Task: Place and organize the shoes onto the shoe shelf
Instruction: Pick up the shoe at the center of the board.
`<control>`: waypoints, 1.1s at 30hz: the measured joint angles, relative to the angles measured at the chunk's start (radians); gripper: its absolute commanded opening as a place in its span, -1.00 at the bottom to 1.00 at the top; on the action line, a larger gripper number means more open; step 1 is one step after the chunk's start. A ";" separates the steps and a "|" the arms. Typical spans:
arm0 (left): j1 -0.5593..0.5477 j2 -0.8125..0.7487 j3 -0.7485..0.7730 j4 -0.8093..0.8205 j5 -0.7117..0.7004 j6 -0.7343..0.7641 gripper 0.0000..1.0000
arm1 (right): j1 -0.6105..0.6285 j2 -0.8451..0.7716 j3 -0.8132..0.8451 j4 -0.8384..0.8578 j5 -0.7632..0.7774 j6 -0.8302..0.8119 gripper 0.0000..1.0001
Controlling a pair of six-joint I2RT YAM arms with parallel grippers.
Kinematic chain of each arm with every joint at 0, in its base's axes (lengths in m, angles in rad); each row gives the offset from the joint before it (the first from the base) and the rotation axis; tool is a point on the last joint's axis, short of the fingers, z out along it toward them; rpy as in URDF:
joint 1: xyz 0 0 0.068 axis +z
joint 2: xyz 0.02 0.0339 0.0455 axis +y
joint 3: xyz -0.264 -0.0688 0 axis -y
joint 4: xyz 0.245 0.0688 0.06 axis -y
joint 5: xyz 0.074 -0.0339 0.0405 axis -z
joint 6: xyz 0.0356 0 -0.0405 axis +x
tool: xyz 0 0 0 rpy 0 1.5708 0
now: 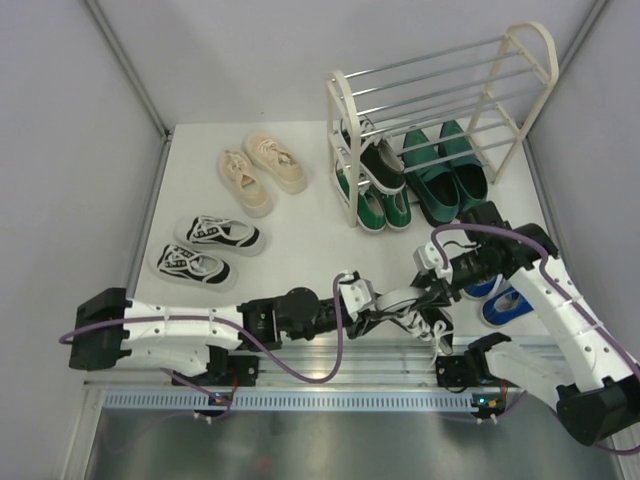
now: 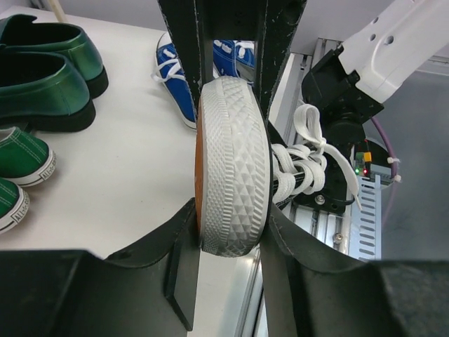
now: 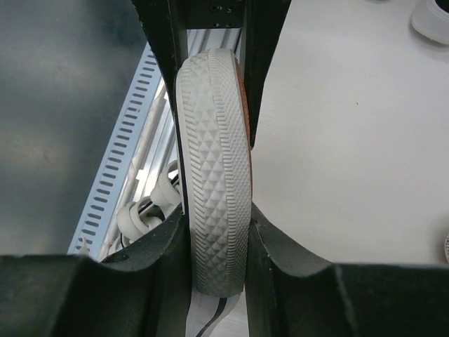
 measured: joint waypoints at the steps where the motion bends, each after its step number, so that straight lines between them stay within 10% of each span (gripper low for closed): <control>1: 0.000 0.003 0.001 0.000 0.007 0.001 -0.78 | 0.000 -0.005 -0.003 0.000 0.002 0.005 -1.00; 15: 0.018 0.015 -0.068 0.095 -0.041 -0.142 -1.00 | 0.007 -0.109 -0.097 0.192 0.054 0.302 0.23; 24: 0.102 -0.076 -0.275 0.164 -0.151 -0.486 -1.00 | -0.004 -0.156 -0.105 0.362 0.235 0.538 0.45; 33: 0.166 -0.265 -0.382 0.166 -0.235 -0.798 -1.00 | -0.003 -0.241 -0.167 0.351 0.296 0.430 0.35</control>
